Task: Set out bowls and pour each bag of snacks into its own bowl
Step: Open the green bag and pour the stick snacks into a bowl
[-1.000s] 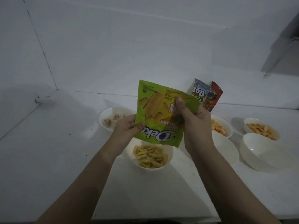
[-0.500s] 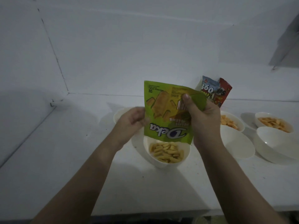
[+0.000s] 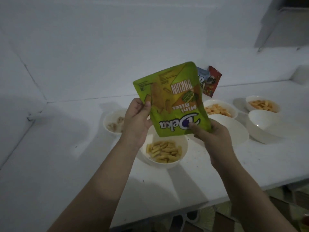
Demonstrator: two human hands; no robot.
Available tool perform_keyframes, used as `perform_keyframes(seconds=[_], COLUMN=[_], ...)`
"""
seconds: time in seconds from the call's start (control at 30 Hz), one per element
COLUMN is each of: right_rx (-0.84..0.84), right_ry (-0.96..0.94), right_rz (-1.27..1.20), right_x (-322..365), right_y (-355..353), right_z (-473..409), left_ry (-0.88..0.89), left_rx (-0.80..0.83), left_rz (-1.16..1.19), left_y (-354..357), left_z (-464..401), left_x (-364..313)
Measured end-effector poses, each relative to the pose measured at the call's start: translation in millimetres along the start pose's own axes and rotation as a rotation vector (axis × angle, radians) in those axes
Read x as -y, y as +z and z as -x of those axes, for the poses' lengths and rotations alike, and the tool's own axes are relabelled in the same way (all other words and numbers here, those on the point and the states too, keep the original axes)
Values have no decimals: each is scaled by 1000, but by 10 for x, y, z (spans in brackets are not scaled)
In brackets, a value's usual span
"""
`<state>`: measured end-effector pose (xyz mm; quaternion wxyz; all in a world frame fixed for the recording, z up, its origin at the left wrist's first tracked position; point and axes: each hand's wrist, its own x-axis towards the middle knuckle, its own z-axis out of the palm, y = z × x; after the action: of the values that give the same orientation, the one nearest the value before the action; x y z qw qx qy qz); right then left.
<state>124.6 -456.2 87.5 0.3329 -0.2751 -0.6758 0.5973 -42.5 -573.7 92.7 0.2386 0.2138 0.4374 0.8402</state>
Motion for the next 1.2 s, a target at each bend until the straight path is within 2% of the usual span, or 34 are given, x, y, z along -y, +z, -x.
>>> perform_keyframes(seconds=[0.1,0.23,0.37,0.47,0.63,0.73,0.93,1.2], right_rx=[-100,-124,-200,-309,-533,-606,-843,-1132], right_ry=[-29,-15,-70,-127,-125,-123,-111,3], right_rz=[-181,-357,-358,-324,-358,-382,-368,-317], right_x=[-29,-81,-48,-52,-248,-365,-594,-1011], right_y=[-287,-698,-1322,-1854,-3004,-3584,-4756,-5683], right_z=[20,-16,-72,-100,-90,-16,403,961], left_ry=[-106,-197,-240,-239,-270,-301,-425,-615], left_rx=[16,32,95,151,246,307,450,602], left_rz=[105,231,243,131,-34,-134,-190,-252], left_y=[333,767,1385,1912,2872,3338,4302,5193], left_z=[-7,-9,0,0,178,295,646,1025], left_x=[235,519,833,1099,1765,2175,2907,3802])
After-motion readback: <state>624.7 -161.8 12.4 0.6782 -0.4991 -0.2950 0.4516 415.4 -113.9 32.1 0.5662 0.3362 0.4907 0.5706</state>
